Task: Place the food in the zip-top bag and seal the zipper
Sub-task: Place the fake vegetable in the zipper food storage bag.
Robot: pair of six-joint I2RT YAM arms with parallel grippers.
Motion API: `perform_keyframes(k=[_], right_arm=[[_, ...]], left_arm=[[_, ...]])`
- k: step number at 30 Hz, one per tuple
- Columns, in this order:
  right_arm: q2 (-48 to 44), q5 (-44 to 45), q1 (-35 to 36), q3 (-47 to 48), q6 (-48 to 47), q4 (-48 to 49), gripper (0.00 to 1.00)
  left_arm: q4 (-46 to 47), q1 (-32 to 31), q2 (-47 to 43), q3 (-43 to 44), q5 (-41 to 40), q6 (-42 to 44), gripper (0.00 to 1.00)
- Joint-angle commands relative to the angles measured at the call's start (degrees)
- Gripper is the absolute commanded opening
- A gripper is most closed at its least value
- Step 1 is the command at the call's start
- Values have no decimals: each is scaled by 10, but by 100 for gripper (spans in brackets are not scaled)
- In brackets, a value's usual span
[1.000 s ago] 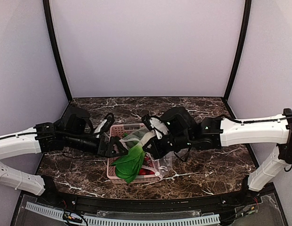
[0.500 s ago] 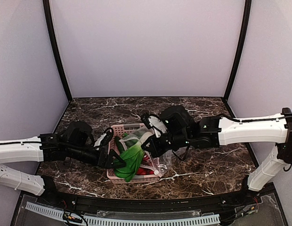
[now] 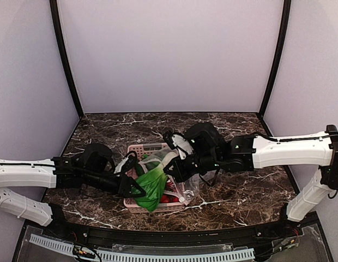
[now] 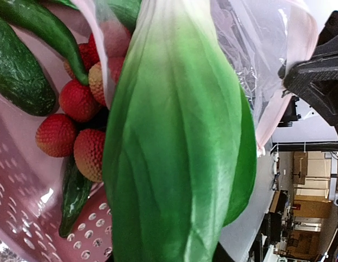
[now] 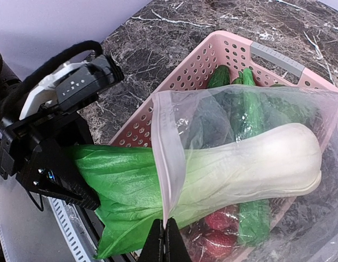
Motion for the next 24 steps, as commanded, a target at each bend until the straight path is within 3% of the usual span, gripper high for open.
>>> perform_keyframes(k=[1,3,6,12,24], right_arm=[[5,1,-5,16,5,12,0],[3,-1,-4,15,8,13,0],[-2,-4,-4,11,10,18,0],[-5,-20,-4,4,12,31,0],[-17,-109,-4,-9,-1,81,0]], left_arm=[[37,-4,1,-6,6,-4,21],[55,-4,0,-7,8,-12,10],[86,-4,-7,-8,4,-21,2],[134,-4,-4,8,-10,-25,1],[97,-1,76,93,-42,27,1]])
